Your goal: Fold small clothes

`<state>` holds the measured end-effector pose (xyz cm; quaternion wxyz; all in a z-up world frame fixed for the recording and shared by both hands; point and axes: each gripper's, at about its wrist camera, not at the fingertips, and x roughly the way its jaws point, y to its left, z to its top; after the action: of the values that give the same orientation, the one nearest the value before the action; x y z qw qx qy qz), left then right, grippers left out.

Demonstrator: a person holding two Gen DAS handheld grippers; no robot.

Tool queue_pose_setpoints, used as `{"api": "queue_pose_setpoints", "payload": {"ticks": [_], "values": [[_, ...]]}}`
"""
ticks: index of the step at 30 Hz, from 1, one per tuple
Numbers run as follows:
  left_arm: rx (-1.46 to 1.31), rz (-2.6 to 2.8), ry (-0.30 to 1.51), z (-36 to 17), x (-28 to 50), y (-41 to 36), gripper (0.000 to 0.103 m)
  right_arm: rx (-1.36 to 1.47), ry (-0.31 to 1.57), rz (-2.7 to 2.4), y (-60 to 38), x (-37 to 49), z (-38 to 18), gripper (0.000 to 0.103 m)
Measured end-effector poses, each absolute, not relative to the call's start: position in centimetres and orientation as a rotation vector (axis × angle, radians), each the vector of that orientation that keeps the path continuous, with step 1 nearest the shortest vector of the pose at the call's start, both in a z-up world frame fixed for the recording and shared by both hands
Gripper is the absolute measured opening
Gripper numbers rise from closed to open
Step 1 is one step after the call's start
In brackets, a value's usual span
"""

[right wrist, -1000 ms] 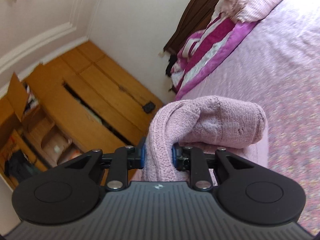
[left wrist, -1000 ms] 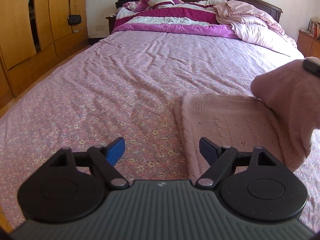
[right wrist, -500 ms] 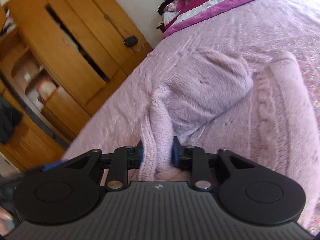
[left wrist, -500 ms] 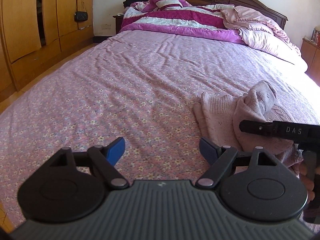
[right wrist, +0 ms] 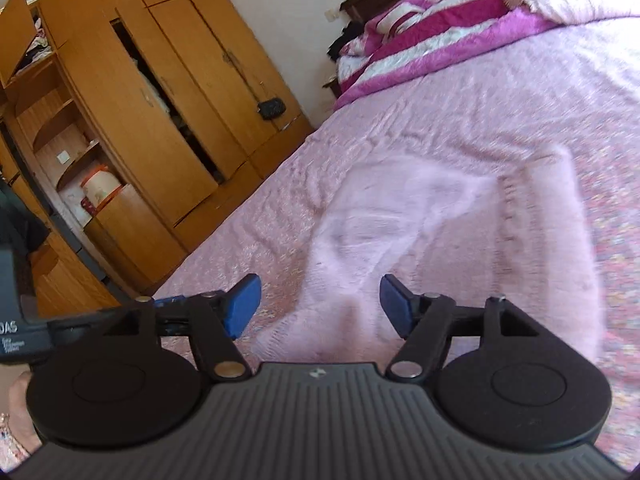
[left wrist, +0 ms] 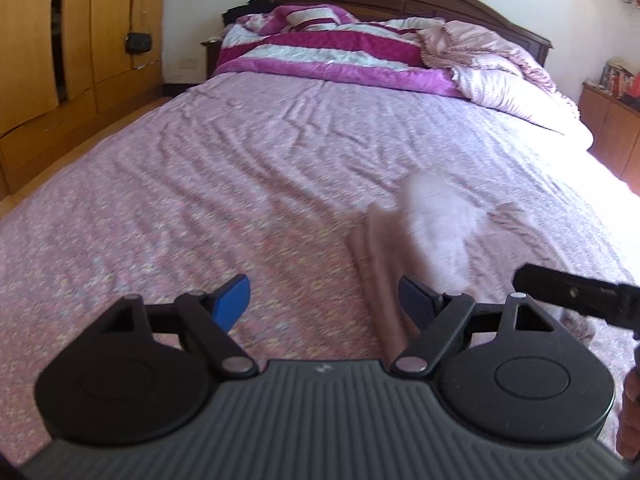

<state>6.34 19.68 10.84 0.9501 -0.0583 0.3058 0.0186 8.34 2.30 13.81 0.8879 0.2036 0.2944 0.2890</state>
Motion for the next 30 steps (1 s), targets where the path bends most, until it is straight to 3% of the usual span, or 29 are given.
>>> {"api": "queue_pose_setpoints", "payload": {"ticks": [10,12,19,23,26,28,30], "values": [[-0.179,-0.090,0.566,10.3,9.2,16.7,0.081,0.490,0.552,0.423,-5.3,4.2,13.9,0.083],[-0.177,-0.128,0.558,10.1,10.0,15.9,0.075,0.504,0.551,0.377,-6.5,4.3,13.5,0.087],[-0.164,-0.145,0.597,7.7,14.0,14.4,0.071,0.537,0.551,0.294,-8.7,4.2,11.1,0.094],[-0.168,-0.160,0.641,6.4,15.6,14.1,0.050,0.565,0.562,0.282,-9.2,4.2,9.8,0.095],[-0.209,-0.166,0.658,5.5,16.0,14.5,0.043,0.557,0.546,0.269,-8.9,4.1,8.8,0.095],[-0.229,-0.169,0.653,5.3,15.8,14.7,0.033,0.549,0.542,0.266,-8.6,4.1,8.3,0.095],[-0.221,-0.160,0.635,5.5,15.6,14.7,0.012,0.557,0.545,0.276,-8.2,4.2,7.9,0.095]]}}
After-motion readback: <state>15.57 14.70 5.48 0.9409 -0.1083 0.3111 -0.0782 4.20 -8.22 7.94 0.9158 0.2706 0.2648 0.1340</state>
